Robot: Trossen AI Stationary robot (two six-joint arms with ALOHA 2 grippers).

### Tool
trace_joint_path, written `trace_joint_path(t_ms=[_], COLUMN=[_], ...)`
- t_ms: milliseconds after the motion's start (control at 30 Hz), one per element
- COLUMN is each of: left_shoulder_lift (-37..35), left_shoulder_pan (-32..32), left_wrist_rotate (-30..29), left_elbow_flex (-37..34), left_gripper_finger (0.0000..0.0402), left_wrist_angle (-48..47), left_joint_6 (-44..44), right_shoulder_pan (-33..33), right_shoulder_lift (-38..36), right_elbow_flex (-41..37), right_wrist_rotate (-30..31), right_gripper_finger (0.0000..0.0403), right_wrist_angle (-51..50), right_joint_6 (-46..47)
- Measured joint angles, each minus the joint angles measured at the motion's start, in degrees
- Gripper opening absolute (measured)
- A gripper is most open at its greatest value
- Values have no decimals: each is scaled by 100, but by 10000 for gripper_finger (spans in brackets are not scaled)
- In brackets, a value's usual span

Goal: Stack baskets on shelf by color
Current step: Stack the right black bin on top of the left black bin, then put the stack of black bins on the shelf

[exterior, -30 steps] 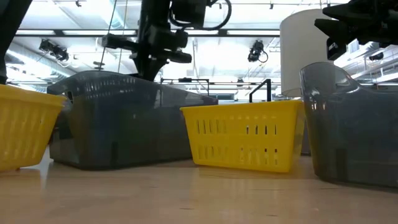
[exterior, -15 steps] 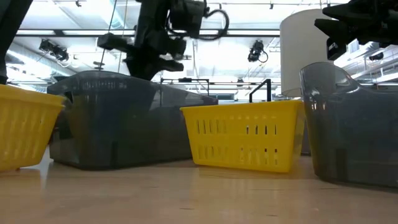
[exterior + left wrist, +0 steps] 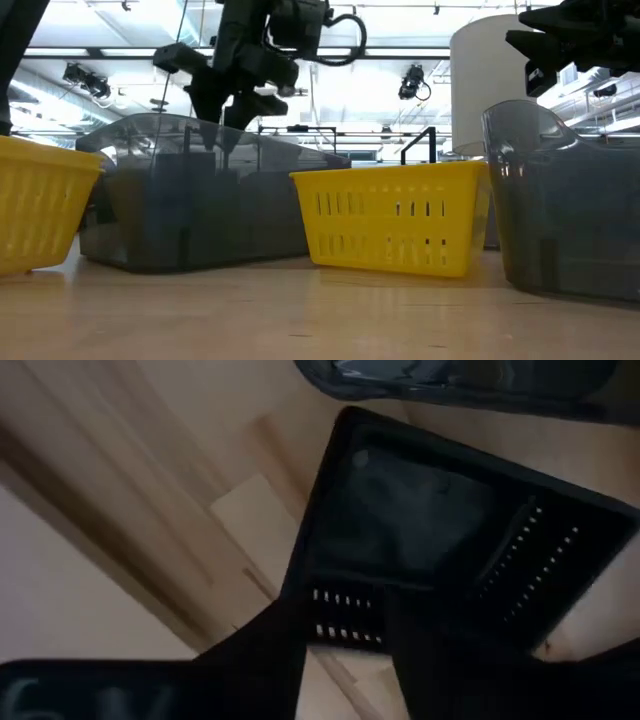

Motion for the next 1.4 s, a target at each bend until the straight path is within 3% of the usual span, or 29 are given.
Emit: trace_joint_path(t_ms=[167, 300, 633, 933, 1100, 1233, 1400], left_shoulder_lift=[-107, -187, -507, -879, -1085, -1104, -1104], left_shoulder_pan=[-30, -182, -1235, -1687, -1807, -1952, -2180], left_wrist_rotate=[36, 384, 648, 943, 902, 352, 288], left_elbow_flex=[90, 79, -728, -1560, -1865, -1910, -1912], left_gripper_finger=[170, 170, 114, 67, 43, 36, 72], left_wrist_angle=[-337, -660, -573, -385, -242, 44, 350], left_joint_6=[-156, -490, -896, -1606, -2106, -2654, -2941], right_shoulder_pan=[0, 2, 0, 1, 0, 0, 0], right_shoulder_lift=[-2, -2, 0, -2, 0, 0, 0], right_elbow_flex=[0, 0, 0, -2, -2, -2, -2], right_wrist_rotate=[1, 0, 1, 1, 2, 2, 2], right_gripper_finger=[130, 130, 130, 130, 130, 130, 130], right_wrist_angle=[0, 9, 3, 11, 1, 0, 0], right_joint_6=[0, 0, 0, 0, 0, 0, 0])
